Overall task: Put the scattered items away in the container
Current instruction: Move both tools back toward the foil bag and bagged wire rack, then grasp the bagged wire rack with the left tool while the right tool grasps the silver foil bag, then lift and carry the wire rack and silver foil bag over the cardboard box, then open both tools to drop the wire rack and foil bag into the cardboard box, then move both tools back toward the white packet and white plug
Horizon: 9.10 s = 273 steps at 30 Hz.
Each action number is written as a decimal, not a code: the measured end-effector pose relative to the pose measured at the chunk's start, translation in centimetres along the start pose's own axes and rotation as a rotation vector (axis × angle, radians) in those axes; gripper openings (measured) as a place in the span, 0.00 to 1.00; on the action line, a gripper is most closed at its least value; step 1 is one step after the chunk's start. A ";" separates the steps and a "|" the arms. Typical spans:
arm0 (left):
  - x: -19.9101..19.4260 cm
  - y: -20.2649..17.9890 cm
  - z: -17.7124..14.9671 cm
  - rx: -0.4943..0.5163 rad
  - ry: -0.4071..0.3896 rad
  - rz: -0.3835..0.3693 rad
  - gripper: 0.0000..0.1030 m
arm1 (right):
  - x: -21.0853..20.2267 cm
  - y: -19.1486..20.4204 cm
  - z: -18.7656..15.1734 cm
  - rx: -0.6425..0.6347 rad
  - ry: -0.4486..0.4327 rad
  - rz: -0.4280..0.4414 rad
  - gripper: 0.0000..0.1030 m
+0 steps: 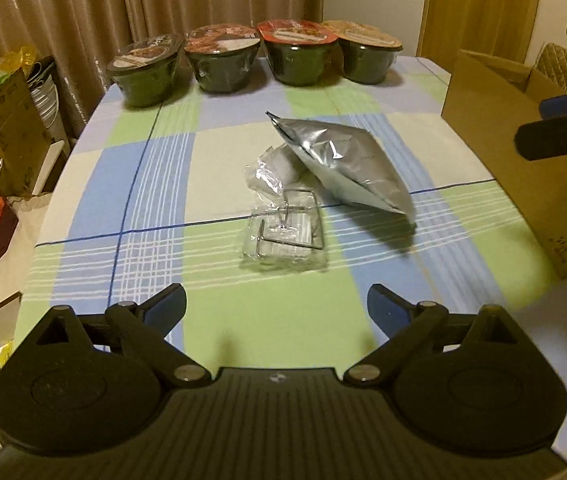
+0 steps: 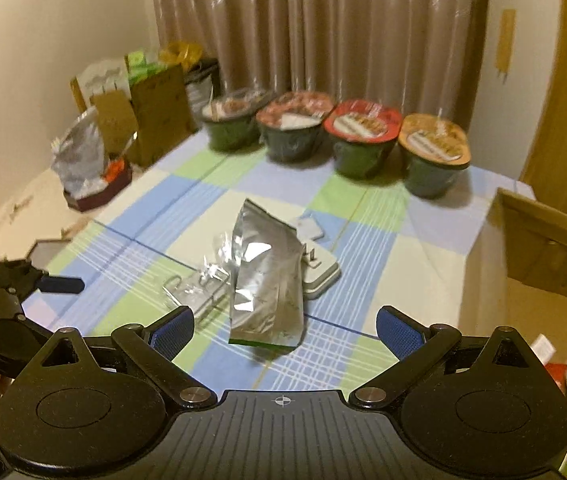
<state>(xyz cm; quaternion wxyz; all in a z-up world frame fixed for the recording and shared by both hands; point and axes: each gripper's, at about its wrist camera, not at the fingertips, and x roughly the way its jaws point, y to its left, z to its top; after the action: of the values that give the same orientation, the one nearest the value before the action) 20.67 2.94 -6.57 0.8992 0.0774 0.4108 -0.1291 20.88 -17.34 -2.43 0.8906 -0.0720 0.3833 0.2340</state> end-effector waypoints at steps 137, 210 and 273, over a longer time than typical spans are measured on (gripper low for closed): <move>-12.5 -21.5 3.3 0.144 -0.085 -0.282 0.50 | -21.0 -9.8 -9.3 0.325 -0.046 -0.243 0.63; -0.9 -26.6 10.4 0.049 -0.058 -0.321 0.71 | -13.1 -20.2 -4.4 0.298 0.004 -0.309 0.65; -13.3 -12.8 0.8 -0.073 -0.085 -0.148 0.97 | -17.3 -4.2 -5.9 0.272 -0.088 -0.162 1.00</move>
<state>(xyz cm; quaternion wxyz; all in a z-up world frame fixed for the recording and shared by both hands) 9.09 -7.23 3.56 0.9062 0.0085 0.3811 -0.1833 8.70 -29.14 5.67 0.9239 0.0292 0.3651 0.1104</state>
